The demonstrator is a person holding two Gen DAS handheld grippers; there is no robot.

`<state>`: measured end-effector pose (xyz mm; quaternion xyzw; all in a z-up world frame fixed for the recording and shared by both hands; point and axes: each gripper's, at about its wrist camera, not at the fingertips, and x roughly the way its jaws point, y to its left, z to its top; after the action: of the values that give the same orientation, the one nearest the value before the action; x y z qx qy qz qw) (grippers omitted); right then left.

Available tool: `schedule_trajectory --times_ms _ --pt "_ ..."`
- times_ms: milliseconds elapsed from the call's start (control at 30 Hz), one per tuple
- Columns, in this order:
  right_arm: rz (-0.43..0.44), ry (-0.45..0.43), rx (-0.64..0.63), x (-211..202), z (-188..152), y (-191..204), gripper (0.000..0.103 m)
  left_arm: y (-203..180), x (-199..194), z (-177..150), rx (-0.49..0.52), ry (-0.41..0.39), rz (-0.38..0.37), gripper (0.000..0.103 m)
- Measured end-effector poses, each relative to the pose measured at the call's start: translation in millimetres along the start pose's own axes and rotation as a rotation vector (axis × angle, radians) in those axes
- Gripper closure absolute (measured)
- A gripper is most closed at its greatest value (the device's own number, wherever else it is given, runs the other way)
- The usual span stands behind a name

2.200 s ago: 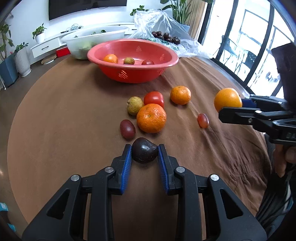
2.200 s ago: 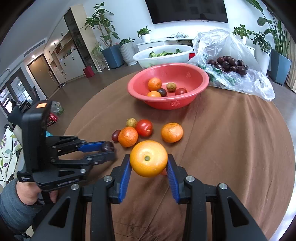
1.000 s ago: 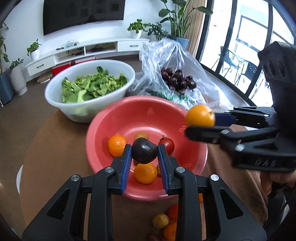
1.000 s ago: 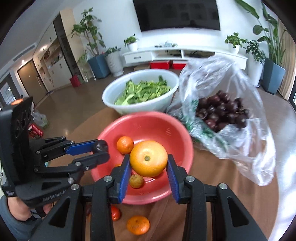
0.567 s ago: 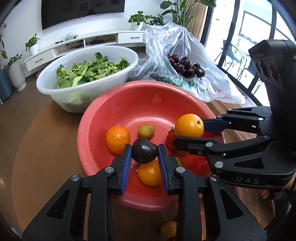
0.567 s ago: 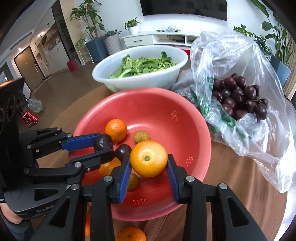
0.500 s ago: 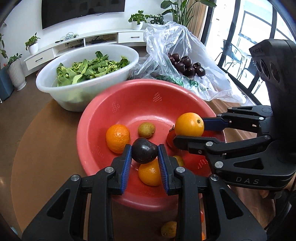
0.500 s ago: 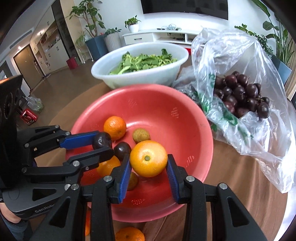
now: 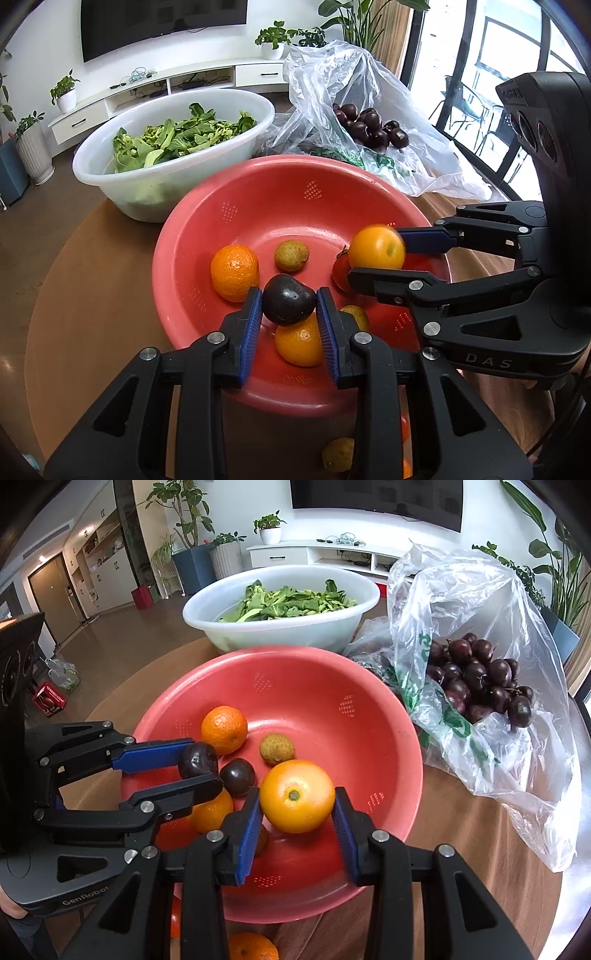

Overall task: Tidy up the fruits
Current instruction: 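Carry plum and citrus into the red basin and open both tools, then move both open tools back to the fruit pile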

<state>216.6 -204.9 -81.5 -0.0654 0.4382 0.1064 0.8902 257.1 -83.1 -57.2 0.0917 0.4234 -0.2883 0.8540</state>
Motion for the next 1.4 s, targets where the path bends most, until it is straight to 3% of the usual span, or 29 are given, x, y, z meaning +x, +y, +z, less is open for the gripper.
schedule_trajectory --times_ms 33,100,233,400,467,567,800,1033,1100,1167,1400 --pt "0.002 -0.001 0.003 0 0 -1 0.059 0 -1 0 -0.001 -0.001 -0.002 0.073" --pt "0.005 -0.003 0.006 -2 0 -1 0.059 0 -3 -1 -0.004 -0.009 0.015 0.055" --pt "0.005 -0.016 0.018 -10 -2 -5 0.056 3 -9 -3 -0.018 -0.028 -0.001 0.047" --pt "0.014 -0.036 0.03 -26 -9 -8 0.052 -2 -23 -6 -0.012 -0.05 0.0 0.029" --pt "0.02 -0.058 0.037 -39 -15 -8 0.046 -4 -33 -10 -0.014 -0.065 0.007 0.026" --pt "0.024 -0.09 0.062 -61 -29 -9 0.037 -6 -54 -21 -0.038 -0.099 0.021 0.012" --pt "0.056 -0.123 0.135 -100 -86 1 0.032 -15 -98 -67 -0.08 -0.146 0.032 0.007" --pt "0.007 -0.054 0.174 -94 -143 20 0.032 -27 -134 -127 -0.141 -0.174 0.045 0.0" --pt "0.006 -0.028 0.204 -88 -150 20 0.035 -31 -141 -145 -0.156 -0.174 0.046 0.0" --pt "0.002 0.001 0.23 -82 -156 20 0.044 -34 -144 -163 -0.171 -0.158 0.048 0.0" --pt "-0.008 0.021 0.212 -74 -154 34 0.05 -43 -150 -198 -0.186 -0.127 0.089 0.0"
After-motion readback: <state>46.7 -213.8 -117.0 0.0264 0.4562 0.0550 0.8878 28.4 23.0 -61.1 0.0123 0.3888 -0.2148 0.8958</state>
